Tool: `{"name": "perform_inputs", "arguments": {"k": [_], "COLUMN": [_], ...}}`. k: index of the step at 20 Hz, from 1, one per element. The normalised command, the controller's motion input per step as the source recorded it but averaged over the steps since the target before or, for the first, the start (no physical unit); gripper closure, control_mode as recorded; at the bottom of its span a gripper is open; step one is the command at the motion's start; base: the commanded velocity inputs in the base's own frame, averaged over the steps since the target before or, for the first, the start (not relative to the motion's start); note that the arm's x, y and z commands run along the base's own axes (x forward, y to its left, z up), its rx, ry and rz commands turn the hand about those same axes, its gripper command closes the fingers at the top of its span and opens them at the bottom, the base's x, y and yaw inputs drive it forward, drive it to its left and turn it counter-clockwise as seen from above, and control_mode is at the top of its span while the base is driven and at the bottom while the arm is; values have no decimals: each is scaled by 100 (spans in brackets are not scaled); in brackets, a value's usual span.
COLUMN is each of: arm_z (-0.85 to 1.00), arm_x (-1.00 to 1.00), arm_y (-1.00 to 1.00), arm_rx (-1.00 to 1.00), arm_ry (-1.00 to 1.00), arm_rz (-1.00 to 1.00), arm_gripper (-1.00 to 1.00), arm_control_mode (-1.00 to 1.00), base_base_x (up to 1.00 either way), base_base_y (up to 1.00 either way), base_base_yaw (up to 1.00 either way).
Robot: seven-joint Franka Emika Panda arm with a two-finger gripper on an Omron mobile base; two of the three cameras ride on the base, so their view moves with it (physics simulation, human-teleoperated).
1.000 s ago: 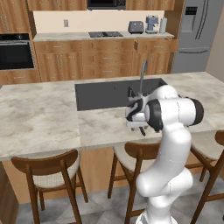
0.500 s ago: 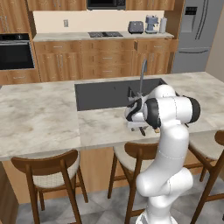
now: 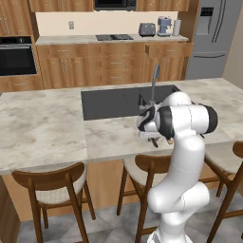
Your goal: Pick up the metallic utensils from the counter and place them in the open drawer. Make sure not to pick up any wooden utensils.
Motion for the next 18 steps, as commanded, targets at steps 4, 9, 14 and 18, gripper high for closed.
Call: {"name": "perform_inputs", "arguments": {"k": [4,9,14,18], "arm_z": [0,0,69,100], "arm_x": [-42,-20,-16,0], "arm_y": [20,5,-3,1], "arm_rx": [-1,0,-1,-6], "arm_ry": [-1,-1,0,4], "arm_rz": [6,2,2,15], "arm_gripper": [100,100,100,100], "arm_control_mode": [-100,-100,-100,-100], "base_base_x": [0,0,0,0], "base_base_y": [0,0,0,0], "base_base_yaw": [0,0,0,0]}}
